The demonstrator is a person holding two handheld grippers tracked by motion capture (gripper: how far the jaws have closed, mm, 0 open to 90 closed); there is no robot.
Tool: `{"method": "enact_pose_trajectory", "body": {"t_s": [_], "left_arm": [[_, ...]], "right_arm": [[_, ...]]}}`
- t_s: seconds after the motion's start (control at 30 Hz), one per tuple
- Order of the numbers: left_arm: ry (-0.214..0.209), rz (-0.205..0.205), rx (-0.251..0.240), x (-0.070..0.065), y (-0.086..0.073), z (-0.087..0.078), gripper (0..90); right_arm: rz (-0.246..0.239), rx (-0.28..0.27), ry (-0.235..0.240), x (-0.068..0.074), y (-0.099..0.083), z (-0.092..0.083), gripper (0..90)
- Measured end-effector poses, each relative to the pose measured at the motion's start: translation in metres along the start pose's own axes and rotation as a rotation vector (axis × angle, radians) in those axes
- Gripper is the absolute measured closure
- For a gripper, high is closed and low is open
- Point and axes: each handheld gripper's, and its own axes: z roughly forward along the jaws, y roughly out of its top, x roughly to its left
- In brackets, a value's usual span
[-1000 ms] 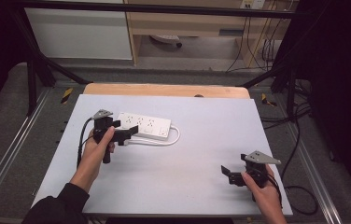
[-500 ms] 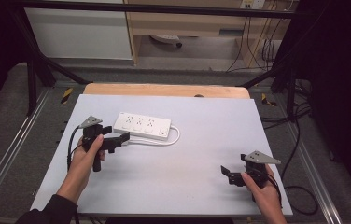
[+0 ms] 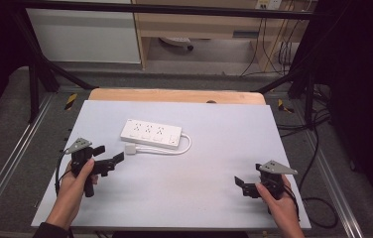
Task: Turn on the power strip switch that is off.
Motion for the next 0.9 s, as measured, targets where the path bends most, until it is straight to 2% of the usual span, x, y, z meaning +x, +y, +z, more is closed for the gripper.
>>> {"method": "enact_pose_trajectory", "body": {"t_s": [0.27, 0.53, 0.7, 0.83, 0.9], "left_arm": [[-0.003, 0.005, -0.006, 0.003, -0.017, -0.014, 8.7], [-0.009, -0.017, 0.025, 0.003, -0.043, -0.02, 8.9], [-0.009, 0.009, 0.081, -0.004, -0.059, -0.024, 9.6], [-0.009, 0.026, 0.081, -0.01, -0.065, -0.033, 9.6], [-0.002, 0.019, 0.072, -0.01, -0.066, -0.036, 9.6]], "right_arm": [[-0.002, 0.001, -0.004, 0.0, 0.0, 0.0, 2.7], [-0.006, 0.003, -0.009, -0.001, 0.0, 0.001, 2.6], [-0.003, 0.005, -0.014, -0.002, 0.0, 0.001, 2.6], [0.007, 0.012, -0.032, -0.003, -0.001, 0.002, 2.6], [0.017, 0.02, -0.05, -0.005, -0.001, 0.004, 2.3]]}}
